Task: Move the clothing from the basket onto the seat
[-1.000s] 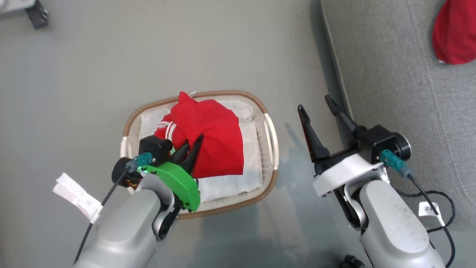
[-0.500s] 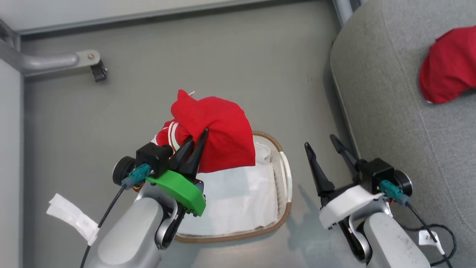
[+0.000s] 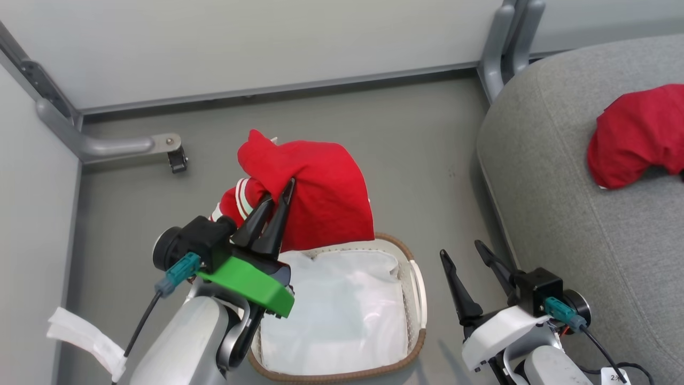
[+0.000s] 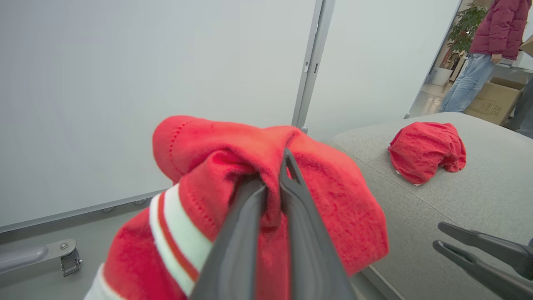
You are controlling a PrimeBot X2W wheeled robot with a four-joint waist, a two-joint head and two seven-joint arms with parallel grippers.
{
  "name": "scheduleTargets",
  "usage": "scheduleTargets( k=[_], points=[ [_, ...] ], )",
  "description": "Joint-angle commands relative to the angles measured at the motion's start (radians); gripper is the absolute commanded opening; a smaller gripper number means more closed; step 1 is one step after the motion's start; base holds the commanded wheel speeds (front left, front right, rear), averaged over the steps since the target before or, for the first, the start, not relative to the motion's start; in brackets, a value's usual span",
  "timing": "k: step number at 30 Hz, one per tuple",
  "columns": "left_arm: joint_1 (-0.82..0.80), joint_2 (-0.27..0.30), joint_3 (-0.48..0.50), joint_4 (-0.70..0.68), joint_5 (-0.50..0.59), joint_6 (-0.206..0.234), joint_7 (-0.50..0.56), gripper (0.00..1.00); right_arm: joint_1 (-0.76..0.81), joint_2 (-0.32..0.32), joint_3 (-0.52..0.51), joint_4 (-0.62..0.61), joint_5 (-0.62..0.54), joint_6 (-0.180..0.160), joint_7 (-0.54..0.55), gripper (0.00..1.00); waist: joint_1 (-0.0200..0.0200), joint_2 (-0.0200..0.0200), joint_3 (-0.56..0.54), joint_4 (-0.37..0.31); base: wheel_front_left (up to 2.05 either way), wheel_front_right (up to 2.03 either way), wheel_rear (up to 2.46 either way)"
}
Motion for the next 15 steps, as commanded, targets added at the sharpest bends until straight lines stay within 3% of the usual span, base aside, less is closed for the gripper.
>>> scheduleTargets(
  k=[1, 9, 15],
  points=[
    [0.024, 0.005, 0.008, -0.017, 0.009, -0.003, 0.000, 0.00, 0.015, -0.004, 0.003, 0.001, 0.009, -0.001, 0.000, 1.00, 0.0001, 0.0000, -0.031, 0.000, 0.00, 0.00, 0.00],
    [0.051, 0.004, 0.029, -0.078, 0.035, -0.003, 0.000, 0.00, 0.032, -0.004, 0.019, -0.012, 0.021, -0.001, 0.000, 1.00, 0.0001, 0.0000, -0.030, -0.005, 0.00, 0.00, 0.00],
    [0.043, -0.009, 0.015, -0.102, 0.041, -0.003, 0.000, 0.00, -0.043, -0.004, 0.117, -0.065, 0.074, -0.001, 0.000, 1.00, 0.0001, 0.0000, -0.015, 0.000, 0.00, 0.00, 0.00]
  ],
)
